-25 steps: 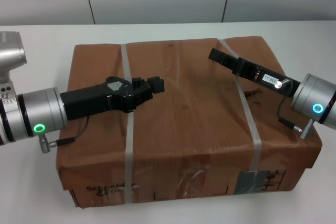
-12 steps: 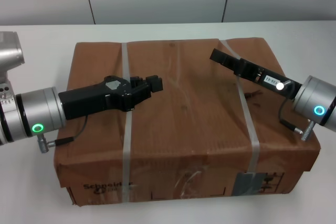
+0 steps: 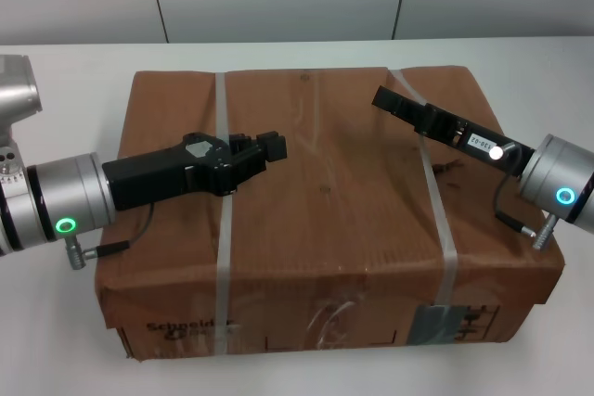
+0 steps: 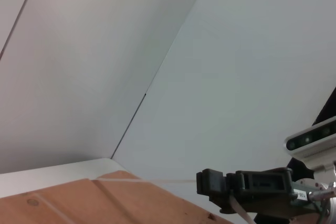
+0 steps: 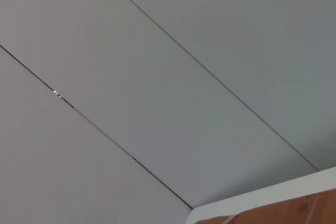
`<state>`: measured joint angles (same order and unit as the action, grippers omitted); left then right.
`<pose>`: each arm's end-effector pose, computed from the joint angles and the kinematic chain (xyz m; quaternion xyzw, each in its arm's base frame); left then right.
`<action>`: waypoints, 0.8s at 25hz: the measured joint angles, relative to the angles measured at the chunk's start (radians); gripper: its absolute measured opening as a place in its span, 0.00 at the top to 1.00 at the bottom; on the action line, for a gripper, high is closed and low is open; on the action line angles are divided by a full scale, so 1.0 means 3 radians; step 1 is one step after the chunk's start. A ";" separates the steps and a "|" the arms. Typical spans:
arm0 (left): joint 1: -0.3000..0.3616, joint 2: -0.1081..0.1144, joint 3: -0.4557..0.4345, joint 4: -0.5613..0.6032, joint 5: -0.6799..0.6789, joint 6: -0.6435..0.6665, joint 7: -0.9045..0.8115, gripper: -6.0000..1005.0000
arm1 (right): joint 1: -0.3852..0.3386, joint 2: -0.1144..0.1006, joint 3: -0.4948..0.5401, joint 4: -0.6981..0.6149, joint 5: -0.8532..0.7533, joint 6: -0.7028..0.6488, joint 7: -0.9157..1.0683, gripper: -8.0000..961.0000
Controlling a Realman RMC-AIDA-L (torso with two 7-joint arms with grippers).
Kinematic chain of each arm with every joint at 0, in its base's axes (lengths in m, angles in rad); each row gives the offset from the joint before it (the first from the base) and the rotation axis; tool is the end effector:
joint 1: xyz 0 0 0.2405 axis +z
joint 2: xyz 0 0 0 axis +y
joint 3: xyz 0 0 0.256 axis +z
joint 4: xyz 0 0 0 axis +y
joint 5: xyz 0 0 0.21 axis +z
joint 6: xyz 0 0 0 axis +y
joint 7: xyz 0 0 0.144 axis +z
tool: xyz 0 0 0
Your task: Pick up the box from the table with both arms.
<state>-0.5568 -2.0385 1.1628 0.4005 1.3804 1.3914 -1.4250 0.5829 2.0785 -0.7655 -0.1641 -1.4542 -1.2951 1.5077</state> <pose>-0.2336 0.3365 -0.0408 -0.8838 -0.3043 -0.3437 0.0899 0.2659 0.3411 -0.0499 -0.7527 0.4846 0.4180 0.1547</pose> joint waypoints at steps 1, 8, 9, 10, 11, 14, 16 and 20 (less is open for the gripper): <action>0.0000 0.0000 0.0000 0.0000 -0.0001 0.0000 0.0000 0.87 | 0.0000 0.0000 0.0000 0.0000 0.0000 0.0000 0.0000 0.95; 0.0000 0.0000 0.0000 -0.0001 -0.0005 0.0000 0.0000 0.87 | -0.0002 0.0000 0.0000 0.0000 0.0018 0.0000 -0.0012 0.95; 0.0005 0.0000 0.0000 0.0006 -0.0005 0.0000 0.0000 0.87 | -0.0007 0.0000 0.0000 0.0000 0.0031 0.0000 -0.0014 0.95; 0.0013 0.0000 0.0000 0.0017 -0.0006 0.0000 0.0000 0.87 | -0.0012 0.0000 0.0000 0.0000 0.0041 0.0000 -0.0017 0.95; 0.0017 0.0000 0.0000 0.0024 -0.0006 0.0000 0.0000 0.87 | -0.0017 0.0000 0.0000 0.0000 0.0046 0.0000 -0.0019 0.95; 0.0030 0.0000 0.0000 0.0034 -0.0030 0.0000 0.0000 0.87 | -0.0020 0.0000 0.0000 0.0000 0.0051 0.0000 -0.0023 0.95; 0.0034 0.0000 0.0000 0.0035 -0.0038 0.0000 0.0000 0.87 | -0.0023 0.0000 0.0000 0.0000 0.0051 0.0000 -0.0023 0.95; 0.0036 0.0000 0.0000 0.0037 -0.0038 0.0000 0.0001 0.87 | -0.0026 0.0000 0.0000 0.0000 0.0051 0.0000 -0.0025 0.95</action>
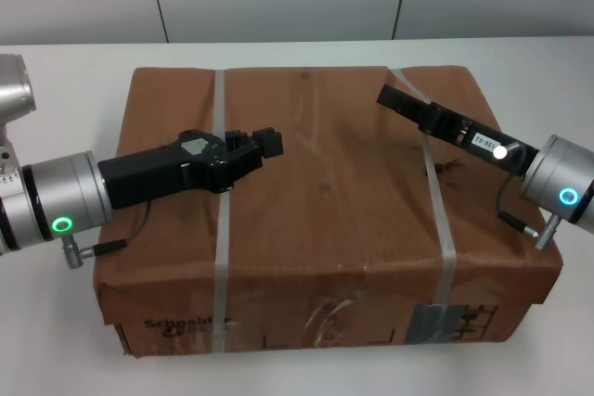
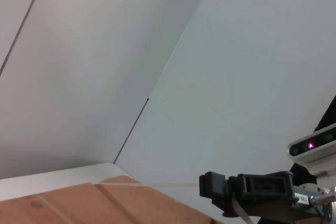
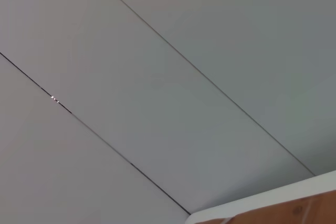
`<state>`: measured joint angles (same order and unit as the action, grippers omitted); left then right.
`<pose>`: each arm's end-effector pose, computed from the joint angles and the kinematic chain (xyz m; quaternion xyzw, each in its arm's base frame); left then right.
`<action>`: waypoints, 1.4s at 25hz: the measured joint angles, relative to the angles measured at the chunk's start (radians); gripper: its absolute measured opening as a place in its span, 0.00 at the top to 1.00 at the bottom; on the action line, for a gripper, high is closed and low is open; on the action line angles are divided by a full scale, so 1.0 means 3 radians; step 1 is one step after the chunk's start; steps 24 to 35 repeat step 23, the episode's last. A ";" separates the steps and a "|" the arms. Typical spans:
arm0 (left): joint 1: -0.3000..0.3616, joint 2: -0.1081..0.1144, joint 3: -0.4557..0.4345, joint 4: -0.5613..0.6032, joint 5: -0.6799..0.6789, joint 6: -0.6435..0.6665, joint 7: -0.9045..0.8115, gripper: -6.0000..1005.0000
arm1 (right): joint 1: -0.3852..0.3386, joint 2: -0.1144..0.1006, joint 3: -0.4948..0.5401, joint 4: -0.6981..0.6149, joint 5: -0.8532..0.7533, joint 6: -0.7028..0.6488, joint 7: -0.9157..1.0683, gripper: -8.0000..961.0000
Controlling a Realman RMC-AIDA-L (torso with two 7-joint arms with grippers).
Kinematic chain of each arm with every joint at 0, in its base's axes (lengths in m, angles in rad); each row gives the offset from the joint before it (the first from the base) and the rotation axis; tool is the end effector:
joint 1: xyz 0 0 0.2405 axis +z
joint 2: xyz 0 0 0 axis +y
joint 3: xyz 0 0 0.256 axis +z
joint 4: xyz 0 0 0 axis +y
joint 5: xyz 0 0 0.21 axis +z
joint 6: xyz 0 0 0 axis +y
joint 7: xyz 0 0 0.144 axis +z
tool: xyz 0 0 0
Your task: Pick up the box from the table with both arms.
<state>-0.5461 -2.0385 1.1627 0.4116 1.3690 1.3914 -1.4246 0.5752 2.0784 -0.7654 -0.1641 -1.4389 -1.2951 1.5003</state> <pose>-0.2347 0.3364 -0.0383 -0.8813 -0.3044 -0.3487 0.0952 0.2683 0.3404 -0.0482 -0.7484 0.4853 0.4224 0.1610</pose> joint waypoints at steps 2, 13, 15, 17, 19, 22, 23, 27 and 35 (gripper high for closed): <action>0.0000 0.0000 0.0000 0.0000 0.0000 0.0000 0.0001 0.87 | 0.0000 0.0000 0.0000 0.0000 0.0000 0.0000 0.0000 0.95; 0.0003 0.0000 0.0000 0.0004 0.0000 0.0000 0.0026 0.87 | 0.0000 0.0000 0.0000 0.0000 0.0001 0.0027 -0.0020 0.95; 0.0004 0.0000 0.0000 0.0004 0.0000 0.0000 0.0028 0.87 | 0.0000 0.0000 0.0000 0.0000 0.0001 0.0027 -0.0027 0.95; 0.0004 0.0000 0.0000 0.0004 0.0000 0.0000 0.0028 0.87 | 0.0000 0.0000 0.0000 0.0000 0.0001 0.0028 -0.0037 0.95; 0.0005 0.0000 0.0000 0.0004 0.0000 0.0000 0.0029 0.87 | 0.0000 0.0000 0.0000 0.0000 0.0000 0.0029 -0.0040 0.95; 0.0005 0.0000 0.0000 0.0004 0.0000 0.0000 0.0029 0.87 | 0.0000 0.0000 0.0000 0.0000 0.0000 0.0029 -0.0041 0.95; 0.0005 0.0000 0.0000 0.0004 0.0000 0.0000 0.0029 0.87 | 0.0000 0.0000 0.0000 0.0000 0.0001 0.0029 -0.0041 0.95; 0.0005 0.0000 0.0000 0.0004 0.0000 0.0000 0.0029 0.87 | 0.0000 0.0000 0.0000 0.0000 0.0001 0.0029 -0.0041 0.95; 0.0005 0.0000 0.0000 0.0004 0.0000 0.0000 0.0029 0.87 | 0.0000 0.0000 0.0000 0.0000 0.0001 0.0029 -0.0041 0.95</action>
